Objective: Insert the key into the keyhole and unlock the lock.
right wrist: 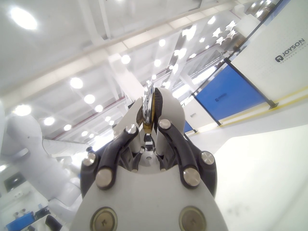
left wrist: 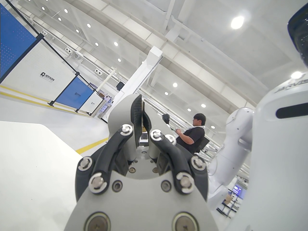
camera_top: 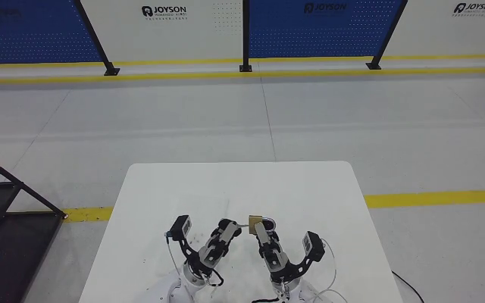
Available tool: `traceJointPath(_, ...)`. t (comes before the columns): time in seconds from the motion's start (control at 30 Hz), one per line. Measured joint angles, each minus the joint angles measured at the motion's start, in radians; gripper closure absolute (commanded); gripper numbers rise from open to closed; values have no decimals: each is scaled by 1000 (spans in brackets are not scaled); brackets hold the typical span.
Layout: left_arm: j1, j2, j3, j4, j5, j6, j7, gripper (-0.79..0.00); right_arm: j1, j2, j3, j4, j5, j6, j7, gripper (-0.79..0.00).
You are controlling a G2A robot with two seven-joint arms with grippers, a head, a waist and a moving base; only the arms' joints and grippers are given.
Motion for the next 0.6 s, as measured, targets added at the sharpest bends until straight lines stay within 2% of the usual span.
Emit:
traceJointPath(0.4, -20, 4, 20, 13, -12, 0, 0, 0, 0, 0, 0, -1, 1, 2, 2, 0)
traceJointPath(0.6, -19, 3, 16, 11, -9, 0, 0, 0, -6, -2, 5, -30, 22, 71, 68, 0)
